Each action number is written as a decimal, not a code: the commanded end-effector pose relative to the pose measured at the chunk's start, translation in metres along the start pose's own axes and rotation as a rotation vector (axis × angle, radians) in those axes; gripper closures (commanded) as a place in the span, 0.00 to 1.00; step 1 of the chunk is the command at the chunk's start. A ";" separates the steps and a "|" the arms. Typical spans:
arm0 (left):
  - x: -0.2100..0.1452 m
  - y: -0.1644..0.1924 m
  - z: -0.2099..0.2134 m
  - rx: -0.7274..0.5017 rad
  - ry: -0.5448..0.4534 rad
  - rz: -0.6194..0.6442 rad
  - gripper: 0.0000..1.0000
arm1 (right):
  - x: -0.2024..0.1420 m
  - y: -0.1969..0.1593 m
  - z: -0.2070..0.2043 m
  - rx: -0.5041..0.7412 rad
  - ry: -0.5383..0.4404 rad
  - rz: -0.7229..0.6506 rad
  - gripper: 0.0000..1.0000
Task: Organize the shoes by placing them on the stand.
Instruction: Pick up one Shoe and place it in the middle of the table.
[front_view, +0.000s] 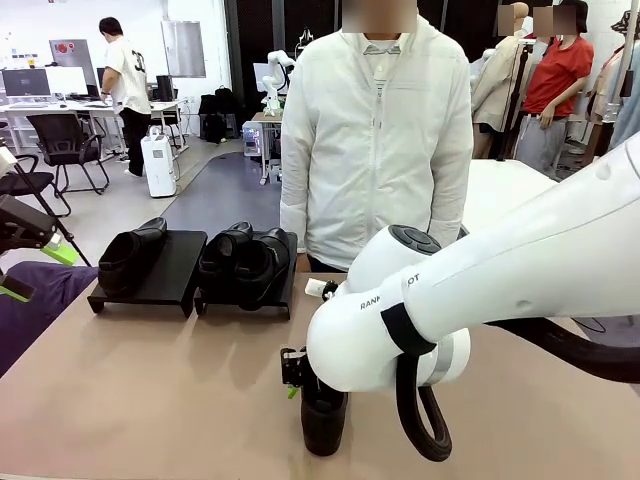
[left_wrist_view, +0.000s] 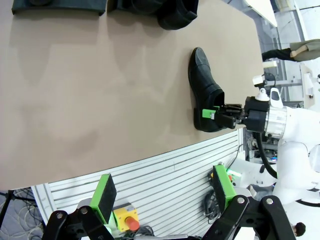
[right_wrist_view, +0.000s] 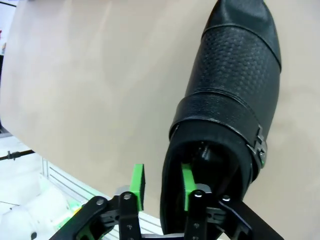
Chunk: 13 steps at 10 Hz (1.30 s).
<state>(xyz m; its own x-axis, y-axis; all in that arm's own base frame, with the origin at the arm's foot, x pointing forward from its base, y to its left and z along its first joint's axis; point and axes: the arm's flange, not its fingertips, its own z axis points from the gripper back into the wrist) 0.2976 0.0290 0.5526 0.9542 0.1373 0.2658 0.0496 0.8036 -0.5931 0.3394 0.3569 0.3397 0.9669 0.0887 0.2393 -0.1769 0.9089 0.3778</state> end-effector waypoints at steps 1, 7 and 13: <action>0.000 0.000 0.001 -0.003 -0.003 0.002 0.00 | 0.000 -0.007 0.019 0.085 0.013 0.024 0.00; 0.000 0.000 0.001 -0.003 -0.003 0.002 0.00 | -0.009 -0.145 0.238 0.332 -0.046 -0.043 0.00; 0.000 0.000 0.001 -0.003 -0.003 0.002 0.00 | -0.023 -0.321 0.299 0.547 -0.232 -0.317 0.00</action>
<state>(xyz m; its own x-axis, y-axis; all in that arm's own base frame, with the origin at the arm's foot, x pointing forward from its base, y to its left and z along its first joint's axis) 0.2975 0.0294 0.5525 0.9541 0.1382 0.2658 0.0491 0.8031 -0.5938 0.3144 -0.0716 0.4999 0.9371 -0.3032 0.1732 0.0171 0.5351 0.8446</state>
